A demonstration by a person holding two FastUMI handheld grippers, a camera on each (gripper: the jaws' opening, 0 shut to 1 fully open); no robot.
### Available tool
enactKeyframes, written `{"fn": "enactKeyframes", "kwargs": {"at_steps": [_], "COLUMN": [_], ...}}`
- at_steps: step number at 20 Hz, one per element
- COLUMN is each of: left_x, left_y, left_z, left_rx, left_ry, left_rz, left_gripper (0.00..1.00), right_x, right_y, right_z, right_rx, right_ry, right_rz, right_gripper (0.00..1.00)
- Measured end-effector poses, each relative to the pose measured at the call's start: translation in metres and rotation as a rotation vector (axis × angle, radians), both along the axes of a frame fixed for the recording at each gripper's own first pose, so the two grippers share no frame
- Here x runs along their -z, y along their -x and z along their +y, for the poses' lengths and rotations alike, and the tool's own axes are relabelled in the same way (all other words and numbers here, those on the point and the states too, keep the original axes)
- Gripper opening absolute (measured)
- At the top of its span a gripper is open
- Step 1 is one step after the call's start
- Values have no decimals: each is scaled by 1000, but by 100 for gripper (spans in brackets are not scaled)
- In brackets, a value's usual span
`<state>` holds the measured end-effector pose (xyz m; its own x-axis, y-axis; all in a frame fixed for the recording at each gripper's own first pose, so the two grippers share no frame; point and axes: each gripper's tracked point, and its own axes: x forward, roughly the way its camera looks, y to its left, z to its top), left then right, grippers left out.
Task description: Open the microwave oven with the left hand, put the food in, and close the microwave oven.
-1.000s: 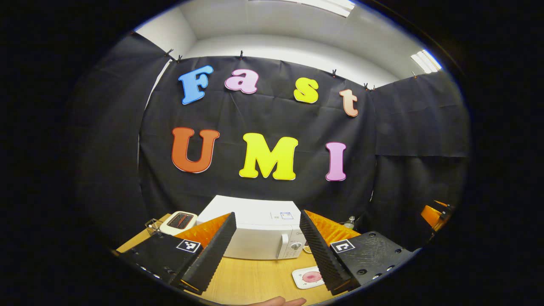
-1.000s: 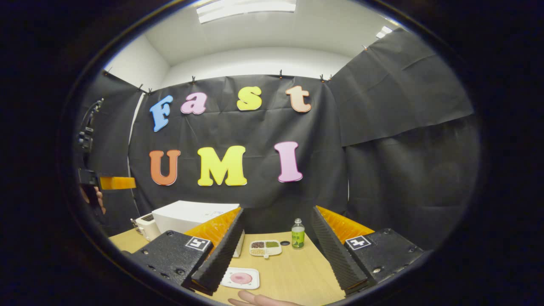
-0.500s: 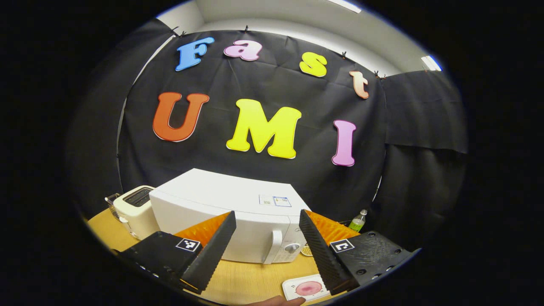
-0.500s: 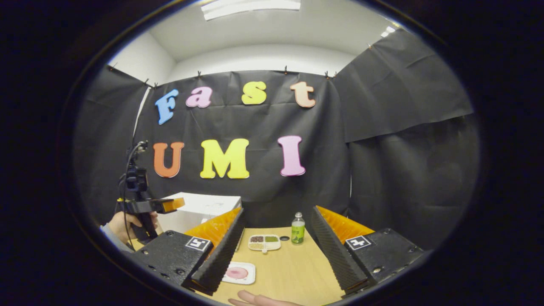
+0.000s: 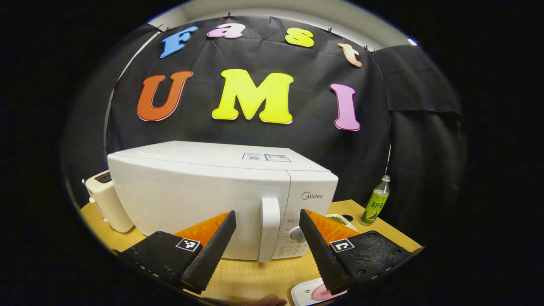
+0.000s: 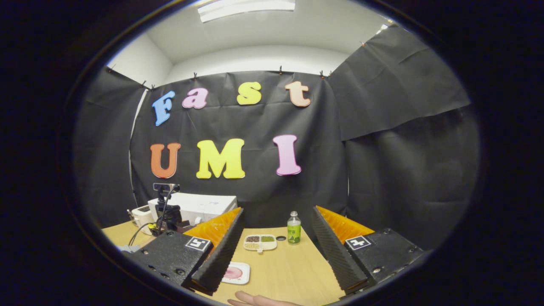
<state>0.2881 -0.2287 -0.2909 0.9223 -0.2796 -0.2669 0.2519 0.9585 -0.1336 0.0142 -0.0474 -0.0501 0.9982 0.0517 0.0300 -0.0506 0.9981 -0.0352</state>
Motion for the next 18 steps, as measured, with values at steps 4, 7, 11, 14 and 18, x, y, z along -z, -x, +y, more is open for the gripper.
{"fn": "enactKeyframes", "kwargs": {"at_steps": [4,7,11,14,18], "left_x": [20,22,28,30,33], "left_y": [-9,-13,-18,-18,-18], "left_z": [-2,4,14,12,14], "left_rx": [-7,-29,-90,-101,-90], "left_ry": [-45,-78,-91,-93,-77], "left_rz": [2,-38,-51,-69,-47], "left_gripper": [94,89,78,78,72], "right_x": [11,14,21,31,36], "right_y": [-7,-14,-20,-21,-21], "right_z": [-7,-11,-7,-3,-5], "right_rx": [-10,-2,-6,-20,-9], "right_ry": [-28,-26,-35,-47,-36], "right_rz": [20,10,5,33,37], "right_gripper": [100,100,91,100,100]}}
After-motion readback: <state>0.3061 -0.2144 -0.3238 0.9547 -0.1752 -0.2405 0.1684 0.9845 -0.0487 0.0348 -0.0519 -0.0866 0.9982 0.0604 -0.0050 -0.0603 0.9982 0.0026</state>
